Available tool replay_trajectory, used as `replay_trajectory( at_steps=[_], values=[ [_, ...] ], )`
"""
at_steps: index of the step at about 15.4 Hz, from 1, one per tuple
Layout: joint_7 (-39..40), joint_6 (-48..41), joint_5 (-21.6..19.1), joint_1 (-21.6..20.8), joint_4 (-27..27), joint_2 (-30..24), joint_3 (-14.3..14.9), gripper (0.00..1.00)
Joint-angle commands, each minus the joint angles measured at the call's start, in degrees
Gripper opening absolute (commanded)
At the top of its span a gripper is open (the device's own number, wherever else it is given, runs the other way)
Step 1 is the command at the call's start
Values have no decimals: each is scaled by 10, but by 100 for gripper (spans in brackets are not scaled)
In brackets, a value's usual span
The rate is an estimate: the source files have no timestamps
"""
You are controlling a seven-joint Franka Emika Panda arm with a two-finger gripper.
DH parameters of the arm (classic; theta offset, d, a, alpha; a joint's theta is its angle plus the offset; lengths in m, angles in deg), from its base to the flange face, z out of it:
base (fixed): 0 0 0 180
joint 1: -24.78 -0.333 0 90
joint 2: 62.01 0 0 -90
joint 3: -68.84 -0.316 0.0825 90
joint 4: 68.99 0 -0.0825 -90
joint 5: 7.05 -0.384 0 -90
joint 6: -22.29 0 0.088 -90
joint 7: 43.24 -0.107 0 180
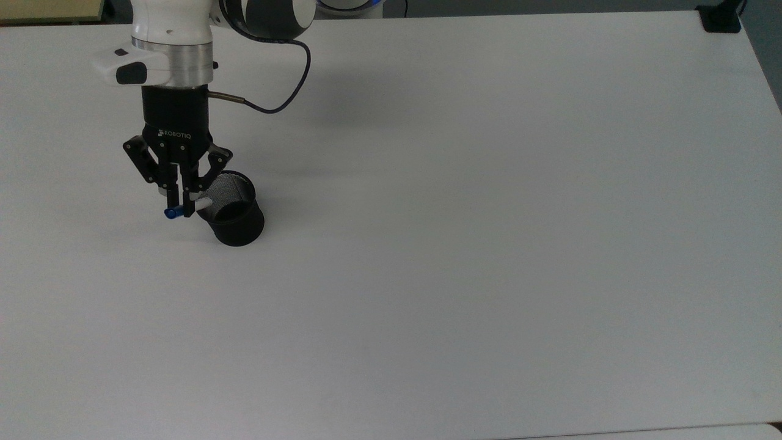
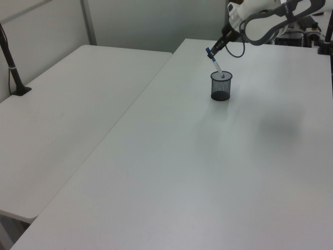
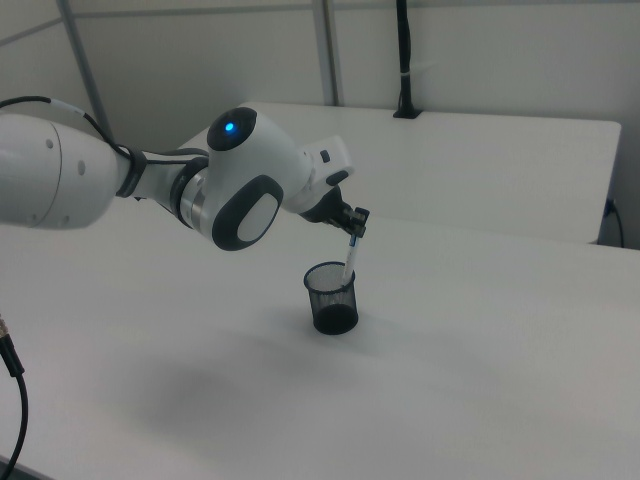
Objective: Insert the marker
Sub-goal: 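Lower the marker tip-first into the mesh cup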
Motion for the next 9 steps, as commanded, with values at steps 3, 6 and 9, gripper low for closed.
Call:
replay_trajectory(
  at_steps=[3,6,9],
  values=[
    [18,1,-36,-7,40,-30,-2,5],
    [17,-7,-37,-10,52,-30,-7,24],
    [17,-85,-37,-10,40,-32,-7,77]
  ],
)
